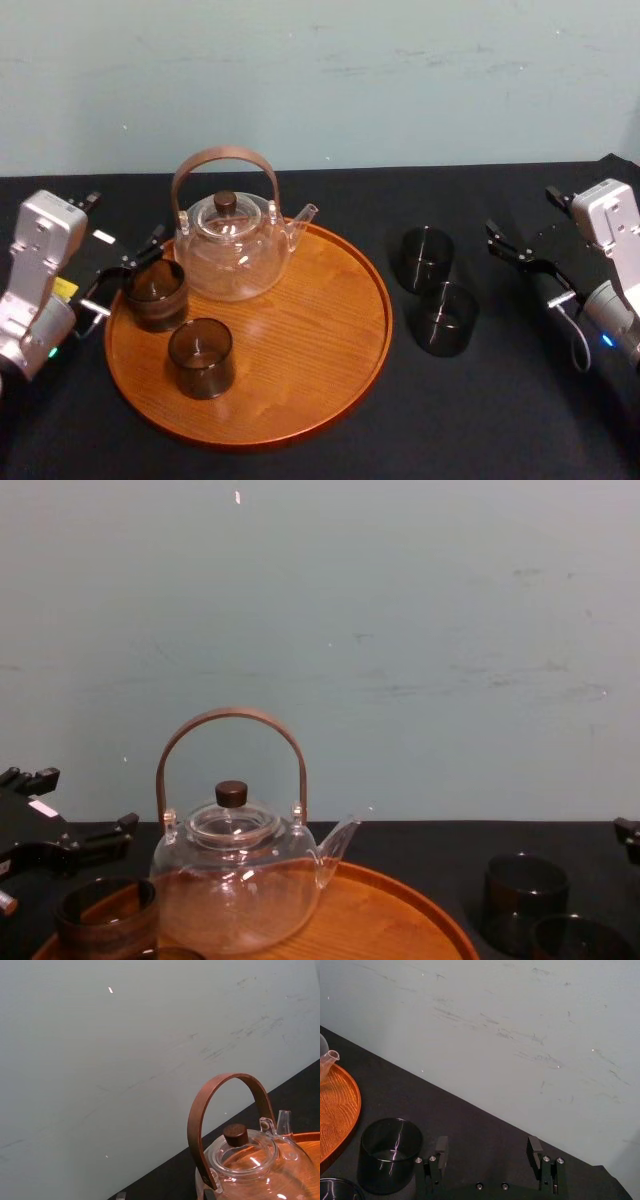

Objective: Pick up the glass from the table and place it on the tray.

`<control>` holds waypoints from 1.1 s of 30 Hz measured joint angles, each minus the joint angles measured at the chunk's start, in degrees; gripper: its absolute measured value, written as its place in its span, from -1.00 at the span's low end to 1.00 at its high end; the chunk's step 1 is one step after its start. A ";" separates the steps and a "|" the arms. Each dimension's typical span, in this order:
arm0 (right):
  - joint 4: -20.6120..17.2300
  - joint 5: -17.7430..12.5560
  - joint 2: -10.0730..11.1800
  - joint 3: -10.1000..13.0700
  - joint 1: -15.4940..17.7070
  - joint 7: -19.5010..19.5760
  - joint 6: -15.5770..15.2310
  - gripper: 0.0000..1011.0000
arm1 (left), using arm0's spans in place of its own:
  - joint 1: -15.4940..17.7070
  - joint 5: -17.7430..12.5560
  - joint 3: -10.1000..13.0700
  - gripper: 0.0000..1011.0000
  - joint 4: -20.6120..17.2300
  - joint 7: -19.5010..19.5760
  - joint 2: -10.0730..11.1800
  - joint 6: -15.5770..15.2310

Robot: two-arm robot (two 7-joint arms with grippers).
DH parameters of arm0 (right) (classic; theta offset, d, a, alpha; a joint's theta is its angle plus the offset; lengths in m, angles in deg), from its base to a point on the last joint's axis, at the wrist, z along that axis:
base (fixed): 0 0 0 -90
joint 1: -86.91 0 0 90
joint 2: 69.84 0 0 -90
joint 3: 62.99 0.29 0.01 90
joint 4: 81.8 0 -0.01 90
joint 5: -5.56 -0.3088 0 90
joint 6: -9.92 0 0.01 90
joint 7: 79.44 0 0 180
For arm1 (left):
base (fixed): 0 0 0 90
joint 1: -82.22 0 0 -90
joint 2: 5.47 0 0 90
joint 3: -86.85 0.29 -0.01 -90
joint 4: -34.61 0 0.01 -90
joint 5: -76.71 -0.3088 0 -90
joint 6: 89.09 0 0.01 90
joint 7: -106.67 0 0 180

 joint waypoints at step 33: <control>0.00 0.00 0.00 0.00 0.00 0.00 0.00 0.98 | 0.00 0.00 0.00 0.98 0.00 0.00 0.00 0.00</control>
